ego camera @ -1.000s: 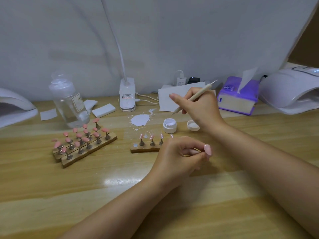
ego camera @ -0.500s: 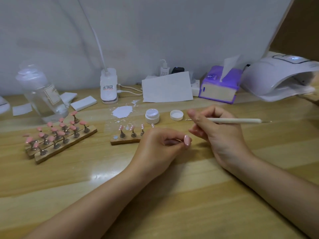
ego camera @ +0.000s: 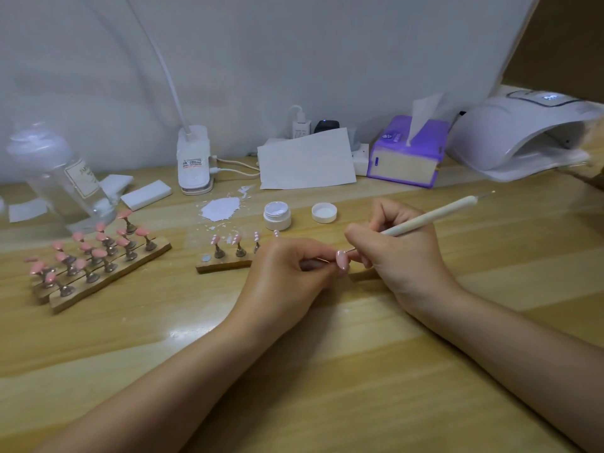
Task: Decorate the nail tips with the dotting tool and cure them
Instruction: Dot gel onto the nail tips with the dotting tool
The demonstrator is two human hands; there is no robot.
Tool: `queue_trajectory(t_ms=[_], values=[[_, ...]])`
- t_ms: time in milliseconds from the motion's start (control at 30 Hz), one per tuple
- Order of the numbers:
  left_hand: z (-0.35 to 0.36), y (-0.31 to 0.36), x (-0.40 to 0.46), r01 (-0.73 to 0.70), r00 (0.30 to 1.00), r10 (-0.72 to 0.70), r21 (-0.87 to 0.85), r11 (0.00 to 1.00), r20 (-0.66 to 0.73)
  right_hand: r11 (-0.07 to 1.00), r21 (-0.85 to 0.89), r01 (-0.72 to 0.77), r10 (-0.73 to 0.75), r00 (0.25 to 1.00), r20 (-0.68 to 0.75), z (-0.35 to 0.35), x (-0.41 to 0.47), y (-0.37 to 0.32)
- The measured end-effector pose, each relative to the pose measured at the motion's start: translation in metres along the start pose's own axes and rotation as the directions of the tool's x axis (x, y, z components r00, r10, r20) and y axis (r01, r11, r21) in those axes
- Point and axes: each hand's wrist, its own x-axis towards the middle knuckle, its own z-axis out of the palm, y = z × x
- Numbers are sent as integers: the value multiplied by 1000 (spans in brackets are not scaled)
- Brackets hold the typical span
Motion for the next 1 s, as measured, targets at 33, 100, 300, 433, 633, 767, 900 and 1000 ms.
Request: queue_trajectory(t_ms=[33,100,300,433,633,767,900,1000], values=[[0,0,0,-5,1000,5,7,1000,1,1000,-6,4,-4,1000,0,0,0,0],[0,1,0,-10,1000,10,10,1000,5,1000,-1,8,-8,1000,3,0,0,0],[0,0,0,-20,1000,20,21,1000,11,1000,6,19,-19,1000,23,1,0,0],[0,0,0,-29,1000,29,18,999,13,1000,2,22,-22,999,24,1,0,0],[0,-1,0,-20,1000,20,0,1000,9,1000,0,26,-26,999,33,2,-1,-1],[1,-2,1,-17,1000,17,0,1000,-2,1000,-7,26,-26,999,35,2,-1,-2],[0,-1,1,-27,1000,27,3,1000,1,1000,-11,28,-28,999,27,2,-1,-2],[0,-1,1,-30,1000,30,11,1000,6,999,-29,27,-26,999,27,2,-1,-1]])
